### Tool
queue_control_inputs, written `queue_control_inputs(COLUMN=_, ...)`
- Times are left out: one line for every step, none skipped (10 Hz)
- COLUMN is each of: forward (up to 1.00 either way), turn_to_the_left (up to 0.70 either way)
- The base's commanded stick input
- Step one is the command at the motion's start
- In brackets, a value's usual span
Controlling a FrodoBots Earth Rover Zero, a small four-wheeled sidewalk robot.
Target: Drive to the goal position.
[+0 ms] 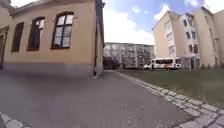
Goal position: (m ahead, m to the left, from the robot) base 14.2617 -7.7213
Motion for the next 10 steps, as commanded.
queue_control_inputs(forward=0.85, turn_to_the_left=0.01)
queue_control_inputs(forward=0.85, turn_to_the_left=0.01)
queue_control_inputs(forward=0.85, turn_to_the_left=0.01)
queue_control_inputs(forward=0.85, turn_to_the_left=0.01)
queue_control_inputs(forward=0.85, turn_to_the_left=0.01)
queue_control_inputs(forward=0.85, turn_to_the_left=0.01)
queue_control_inputs(forward=0.85, turn_to_the_left=0.01)
queue_control_inputs(forward=0.85, turn_to_the_left=0.01)
queue_control_inputs(forward=0.85, turn_to_the_left=0.01)
queue_control_inputs(forward=0.85, turn_to_the_left=0.01)
